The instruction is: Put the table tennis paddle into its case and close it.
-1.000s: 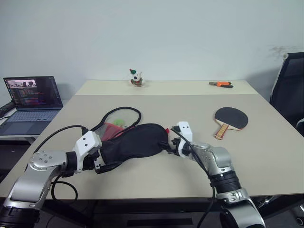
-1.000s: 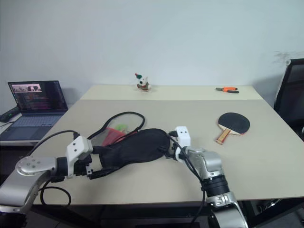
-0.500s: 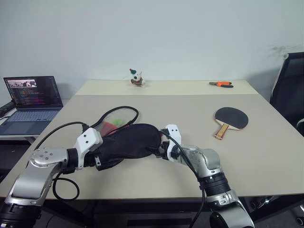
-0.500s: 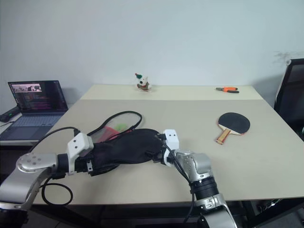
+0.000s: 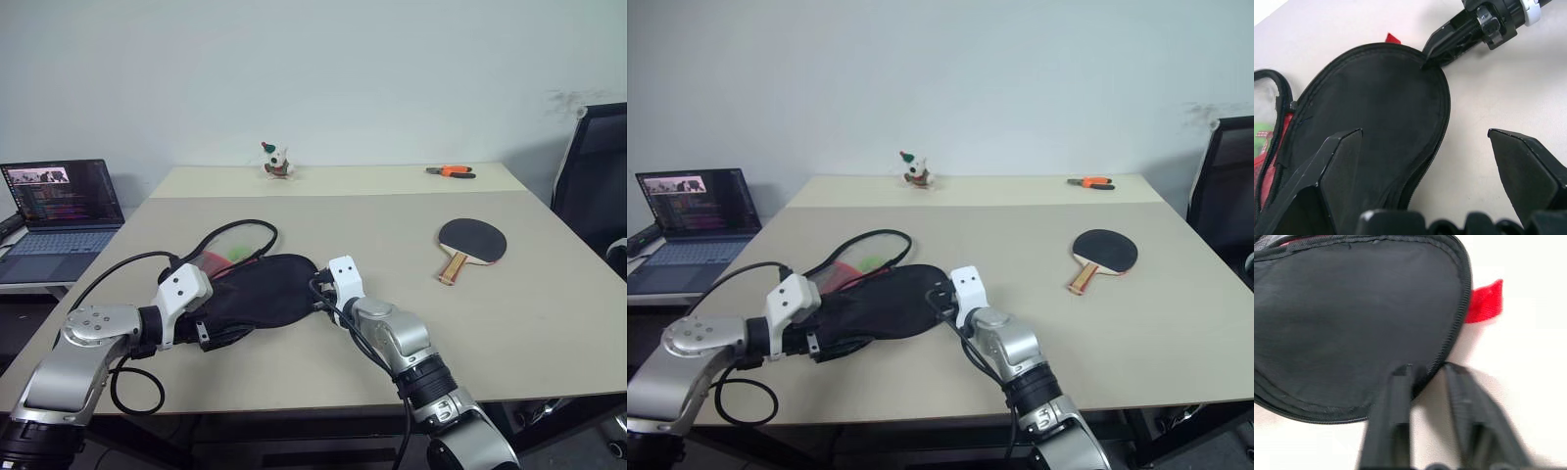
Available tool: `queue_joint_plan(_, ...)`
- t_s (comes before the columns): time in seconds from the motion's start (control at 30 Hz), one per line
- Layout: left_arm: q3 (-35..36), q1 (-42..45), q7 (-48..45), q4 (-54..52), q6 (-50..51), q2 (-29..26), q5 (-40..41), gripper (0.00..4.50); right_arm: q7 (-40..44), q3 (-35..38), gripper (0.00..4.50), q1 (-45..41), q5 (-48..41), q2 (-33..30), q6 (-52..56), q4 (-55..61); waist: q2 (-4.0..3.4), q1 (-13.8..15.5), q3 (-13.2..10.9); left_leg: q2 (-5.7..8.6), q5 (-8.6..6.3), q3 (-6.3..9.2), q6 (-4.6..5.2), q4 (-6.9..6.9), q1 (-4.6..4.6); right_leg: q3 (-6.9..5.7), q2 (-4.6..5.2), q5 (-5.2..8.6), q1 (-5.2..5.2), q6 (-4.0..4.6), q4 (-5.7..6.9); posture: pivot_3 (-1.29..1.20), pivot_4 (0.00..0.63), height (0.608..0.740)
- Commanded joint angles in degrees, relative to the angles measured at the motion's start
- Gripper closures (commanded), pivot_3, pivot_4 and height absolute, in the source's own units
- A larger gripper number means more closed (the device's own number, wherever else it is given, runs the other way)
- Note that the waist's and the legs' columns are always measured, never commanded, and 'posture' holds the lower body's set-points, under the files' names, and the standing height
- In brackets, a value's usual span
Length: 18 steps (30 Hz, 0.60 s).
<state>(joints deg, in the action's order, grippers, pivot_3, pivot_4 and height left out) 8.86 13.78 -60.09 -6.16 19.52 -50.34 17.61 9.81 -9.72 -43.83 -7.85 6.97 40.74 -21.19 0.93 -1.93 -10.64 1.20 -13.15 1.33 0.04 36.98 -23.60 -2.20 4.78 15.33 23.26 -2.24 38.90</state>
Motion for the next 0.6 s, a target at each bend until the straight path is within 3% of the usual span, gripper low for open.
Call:
queue_joint_plan(0.03, 1.0, -0.2, 0.6, -1.6, -0.8, -0.6, 0.2, 0.00, -0.4, 0.8, 4.47, -2.9, -0.3, 2.6, -1.5, 0.3, 0.00, 0.0, 0.0, -0.01, 0.00, 0.00, 0.00, 0.00, 0.00, -0.01, 0.00, 0.00, 0.00, 0.00, 0.00, 0.00, 0.150, 0.740)
queue_joint_plan(0.17, 1.2, -0.6, 1.0, -1.8, -0.8, -0.7, 0.3, 0.00, 0.1, 1.8, 4.47, -4.0, -0.2, 0.8, -1.9, -0.5, 0.00, 0.0, 0.0, -0.01, 0.00, -0.01, 0.00, 0.00, 0.01, 0.02, 0.00, 0.00, 0.00, 0.00, 0.00, 0.00, 0.150, 0.740)
queue_joint_plan(0.37, 1.1, 0.0, 0.2, -3.2, -0.5, -0.2, 2.1, 0.00, 5.6, 4.8, 4.47, -8.1, -0.7, -7.9, -0.2, -3.1, 0.01, 0.2, 0.0, 0.00, 0.00, -0.01, 0.00, 0.00, 0.00, -0.01, 0.01, 0.00, -0.01, 0.00, -0.01, 0.00, 0.150, 0.740)
queue_joint_plan(0.6, 1.1, 6.7, 0.6, -4.4, 3.5, 1.5, 7.1, 0.00, 21.2, 1.6, 4.47, -15.9, 2.8, -22.5, -5.3, -15.2, 0.07, 0.1, 0.0, 0.01, 0.00, -0.08, 0.00, 0.00, -0.03, -0.03, 0.05, 0.00, -0.04, 0.00, -0.04, 0.00, 0.150, 0.740)
